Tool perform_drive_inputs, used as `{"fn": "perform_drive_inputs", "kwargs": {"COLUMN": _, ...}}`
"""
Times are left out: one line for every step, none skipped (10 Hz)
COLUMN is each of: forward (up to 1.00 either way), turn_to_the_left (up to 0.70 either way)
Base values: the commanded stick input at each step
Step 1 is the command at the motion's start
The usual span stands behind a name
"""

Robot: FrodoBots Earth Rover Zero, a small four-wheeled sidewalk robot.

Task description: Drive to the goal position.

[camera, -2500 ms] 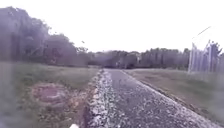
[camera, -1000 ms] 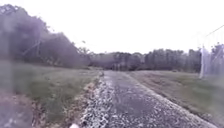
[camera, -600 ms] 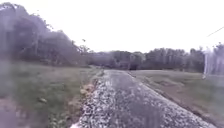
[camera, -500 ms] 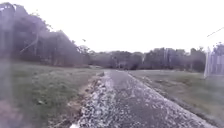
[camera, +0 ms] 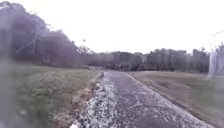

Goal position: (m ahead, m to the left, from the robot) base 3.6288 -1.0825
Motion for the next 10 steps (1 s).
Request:
{"fn": "perform_drive_inputs", "kwargs": {"forward": 0.7, "turn_to_the_left": 0.0}}
{"fn": "perform_drive_inputs", "kwargs": {"forward": 0.7, "turn_to_the_left": 0.0}}
{"fn": "perform_drive_inputs", "kwargs": {"forward": 0.7, "turn_to_the_left": 0.0}}
{"fn": "perform_drive_inputs", "kwargs": {"forward": 0.7, "turn_to_the_left": 0.0}}
{"fn": "perform_drive_inputs", "kwargs": {"forward": 0.7, "turn_to_the_left": 0.0}}
{"fn": "perform_drive_inputs", "kwargs": {"forward": 0.7, "turn_to_the_left": 0.0}}
{"fn": "perform_drive_inputs", "kwargs": {"forward": 0.7, "turn_to_the_left": 0.0}}
{"fn": "perform_drive_inputs", "kwargs": {"forward": 0.7, "turn_to_the_left": 0.0}}
{"fn": "perform_drive_inputs", "kwargs": {"forward": 0.7, "turn_to_the_left": 0.0}}
{"fn": "perform_drive_inputs", "kwargs": {"forward": 0.7, "turn_to_the_left": 0.0}}
